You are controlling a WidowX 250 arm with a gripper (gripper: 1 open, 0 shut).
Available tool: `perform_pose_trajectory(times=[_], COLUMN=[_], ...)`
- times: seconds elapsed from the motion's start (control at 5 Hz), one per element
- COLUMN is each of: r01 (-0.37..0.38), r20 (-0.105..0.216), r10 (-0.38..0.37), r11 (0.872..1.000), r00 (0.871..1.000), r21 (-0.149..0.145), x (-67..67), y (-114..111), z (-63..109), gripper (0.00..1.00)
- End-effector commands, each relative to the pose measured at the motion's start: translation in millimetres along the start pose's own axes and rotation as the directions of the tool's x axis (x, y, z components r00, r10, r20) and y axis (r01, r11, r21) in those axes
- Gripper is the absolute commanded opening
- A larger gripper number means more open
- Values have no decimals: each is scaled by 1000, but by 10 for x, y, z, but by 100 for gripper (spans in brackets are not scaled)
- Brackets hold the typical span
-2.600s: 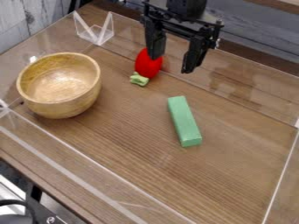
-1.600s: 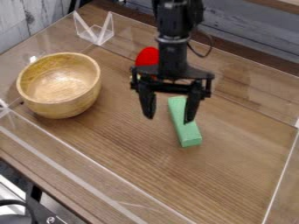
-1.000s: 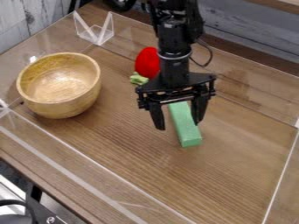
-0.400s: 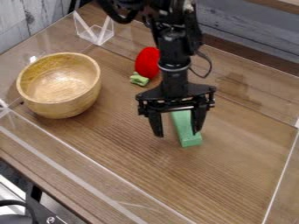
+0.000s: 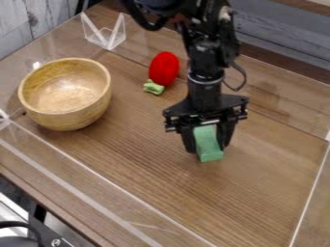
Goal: Put the green block in the brown bowl
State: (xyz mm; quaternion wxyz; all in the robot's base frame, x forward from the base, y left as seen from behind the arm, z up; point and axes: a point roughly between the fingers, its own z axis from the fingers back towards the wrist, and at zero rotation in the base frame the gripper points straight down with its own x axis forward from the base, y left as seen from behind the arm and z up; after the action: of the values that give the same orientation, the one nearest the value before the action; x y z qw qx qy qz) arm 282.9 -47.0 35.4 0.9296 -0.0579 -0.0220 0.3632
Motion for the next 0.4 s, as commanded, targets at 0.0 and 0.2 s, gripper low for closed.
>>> perform_pose_trajectory(times=[0.0, 0.2], r01=[-39, -77], r20=[37, 46], r10=[40, 78], r11=[999, 997], r00=[998, 996], r21=[-30, -13], x=[10, -36], y=[-107, -109], z=[70, 78], gripper=[0, 100])
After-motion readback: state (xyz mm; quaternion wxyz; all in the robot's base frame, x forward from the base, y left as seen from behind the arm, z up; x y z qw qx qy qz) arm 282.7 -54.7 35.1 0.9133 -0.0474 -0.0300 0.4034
